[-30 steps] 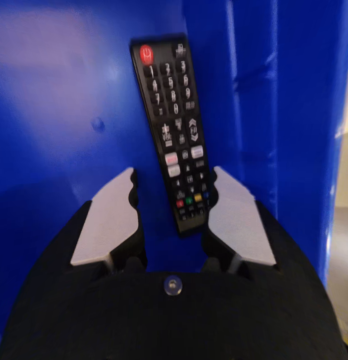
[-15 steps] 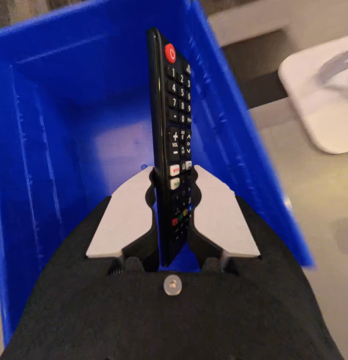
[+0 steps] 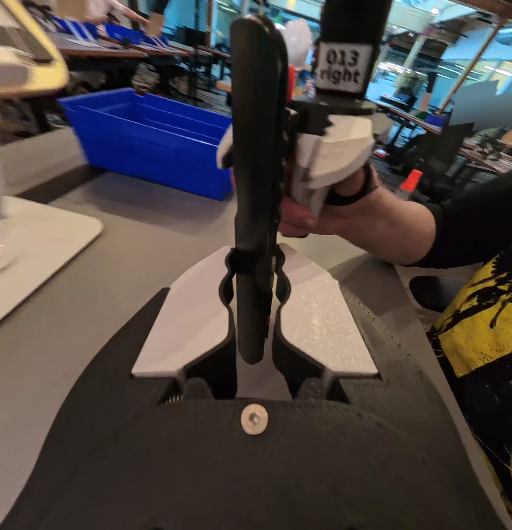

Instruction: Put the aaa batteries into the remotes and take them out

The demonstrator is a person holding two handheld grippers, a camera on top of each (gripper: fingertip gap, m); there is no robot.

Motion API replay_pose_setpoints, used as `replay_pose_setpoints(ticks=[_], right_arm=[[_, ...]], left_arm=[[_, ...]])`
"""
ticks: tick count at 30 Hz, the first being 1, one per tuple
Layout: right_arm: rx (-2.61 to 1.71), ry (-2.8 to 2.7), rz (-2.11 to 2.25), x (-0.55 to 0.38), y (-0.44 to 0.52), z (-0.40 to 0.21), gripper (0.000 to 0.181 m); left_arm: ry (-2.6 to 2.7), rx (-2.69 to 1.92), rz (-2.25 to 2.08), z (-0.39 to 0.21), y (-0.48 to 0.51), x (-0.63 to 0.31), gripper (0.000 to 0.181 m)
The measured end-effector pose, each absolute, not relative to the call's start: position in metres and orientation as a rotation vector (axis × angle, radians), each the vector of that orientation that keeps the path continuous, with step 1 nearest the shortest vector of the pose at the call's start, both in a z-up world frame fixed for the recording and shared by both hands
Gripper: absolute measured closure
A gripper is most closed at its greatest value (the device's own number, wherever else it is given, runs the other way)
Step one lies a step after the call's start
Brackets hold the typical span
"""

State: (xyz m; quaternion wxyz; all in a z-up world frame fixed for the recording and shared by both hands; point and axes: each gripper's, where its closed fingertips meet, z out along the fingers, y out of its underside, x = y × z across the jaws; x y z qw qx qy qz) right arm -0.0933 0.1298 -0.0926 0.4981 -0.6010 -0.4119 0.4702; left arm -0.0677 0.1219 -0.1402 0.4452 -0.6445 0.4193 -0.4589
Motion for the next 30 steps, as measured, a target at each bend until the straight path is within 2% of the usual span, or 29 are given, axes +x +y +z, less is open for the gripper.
replay_pose_setpoints(ticks=[2,5,8,12,17,18,23,29,30], right_arm=[[-1.466,-1.035,1.135,-0.095,0.126,-0.099,0.154],[-1.469,-1.073,1.062,-0.089,0.123,-0.105,0.158],[-1.487,-1.001,0.878,-0.071,0.135,-0.104,0.160],[-1.500,-0.998,0.391,-0.047,0.156,-0.116,0.159],[-1.478,-0.995,0.104,-0.049,0.163,-0.122,0.161],[-1.468,-0.997,0.075,-0.051,0.163,-0.121,0.162],[-1.411,-1.014,-0.048,-0.053,0.159,-0.120,0.160],[-1.370,-1.050,-0.042,-0.059,0.155,-0.125,0.159],[-1.371,-1.049,-0.016,-0.060,0.153,-0.125,0.158]], left_arm=[[1.054,-1.597,-1.138,-0.147,0.117,-0.049,0.156],[1.056,-1.599,-1.236,-0.149,0.112,-0.041,0.154],[0.915,-1.677,-1.176,-0.148,0.132,-0.059,0.114],[0.706,-1.636,-1.155,-0.107,0.142,-0.069,0.097],[0.679,-1.694,-1.027,-0.103,0.149,-0.035,0.075],[0.657,-1.701,-1.011,-0.105,0.153,-0.033,0.075],[0.655,-1.687,-1.128,-0.111,0.149,-0.024,0.109],[0.704,-1.599,-1.111,-0.112,0.144,-0.030,0.117],[0.723,-1.579,-1.137,-0.111,0.142,-0.030,0.122]])
